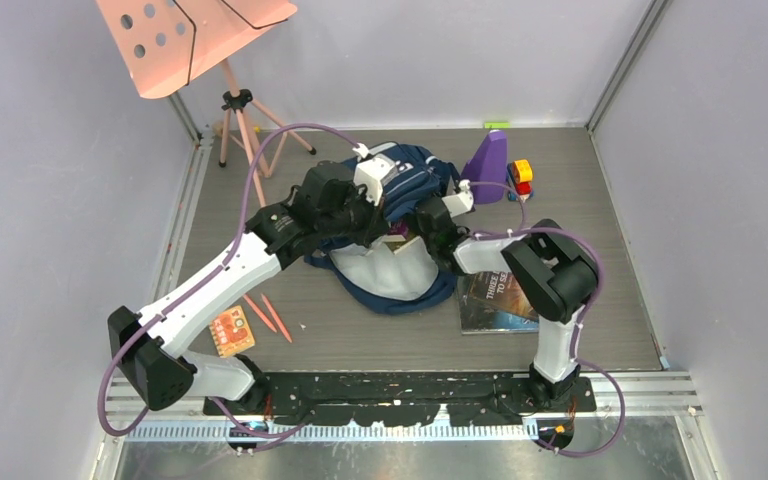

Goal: Pack the student bag
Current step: Place the book in the student bag.

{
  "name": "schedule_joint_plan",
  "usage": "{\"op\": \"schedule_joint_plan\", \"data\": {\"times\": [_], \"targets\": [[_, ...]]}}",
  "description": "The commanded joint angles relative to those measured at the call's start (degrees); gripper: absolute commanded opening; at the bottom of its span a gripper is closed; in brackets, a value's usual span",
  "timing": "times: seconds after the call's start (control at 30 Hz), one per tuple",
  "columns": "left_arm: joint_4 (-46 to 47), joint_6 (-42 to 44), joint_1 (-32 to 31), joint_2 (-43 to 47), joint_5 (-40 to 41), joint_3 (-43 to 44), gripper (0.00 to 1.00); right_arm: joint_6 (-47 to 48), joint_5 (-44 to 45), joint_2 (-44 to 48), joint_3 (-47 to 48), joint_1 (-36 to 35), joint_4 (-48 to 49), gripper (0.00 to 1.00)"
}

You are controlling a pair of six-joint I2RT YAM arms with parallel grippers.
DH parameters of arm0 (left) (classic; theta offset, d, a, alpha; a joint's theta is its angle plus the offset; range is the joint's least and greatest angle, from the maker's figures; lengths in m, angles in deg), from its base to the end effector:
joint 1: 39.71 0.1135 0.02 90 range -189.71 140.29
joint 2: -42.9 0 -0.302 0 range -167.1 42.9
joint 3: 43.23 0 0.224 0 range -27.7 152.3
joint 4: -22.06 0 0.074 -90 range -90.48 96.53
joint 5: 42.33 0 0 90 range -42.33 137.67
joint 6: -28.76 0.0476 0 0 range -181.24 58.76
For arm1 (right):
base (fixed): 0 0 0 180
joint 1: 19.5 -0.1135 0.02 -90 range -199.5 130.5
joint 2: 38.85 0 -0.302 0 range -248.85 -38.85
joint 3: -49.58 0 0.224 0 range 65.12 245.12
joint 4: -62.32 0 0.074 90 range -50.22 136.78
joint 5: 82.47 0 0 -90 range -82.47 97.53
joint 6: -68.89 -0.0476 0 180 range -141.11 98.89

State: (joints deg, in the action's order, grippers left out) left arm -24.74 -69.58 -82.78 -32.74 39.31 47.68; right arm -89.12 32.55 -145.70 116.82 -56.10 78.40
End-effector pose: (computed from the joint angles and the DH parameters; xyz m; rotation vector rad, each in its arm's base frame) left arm 0.1884 -0.1856 0.4017 0.7392 2.0636 -0.6759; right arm 0.3231 0.2149 0.2130 0.8215 1.8472 0.7659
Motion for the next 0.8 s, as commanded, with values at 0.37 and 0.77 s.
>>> {"op": "schedule_joint_plan", "data": {"times": [0.37, 0.77], "targets": [[5.3, -1.7, 0.9, 2.3, -1.3, 0.9, 0.00, 15.6, 12.5, -2.5, 4.3, -2.4, 8.4, 0.61], [4.1, -2.6, 2.4, 1.3, 4.9, 0.6, 0.00, 23.3, 11.7, 15.7, -7.5, -4.3, 2.1, 0.74]]}}
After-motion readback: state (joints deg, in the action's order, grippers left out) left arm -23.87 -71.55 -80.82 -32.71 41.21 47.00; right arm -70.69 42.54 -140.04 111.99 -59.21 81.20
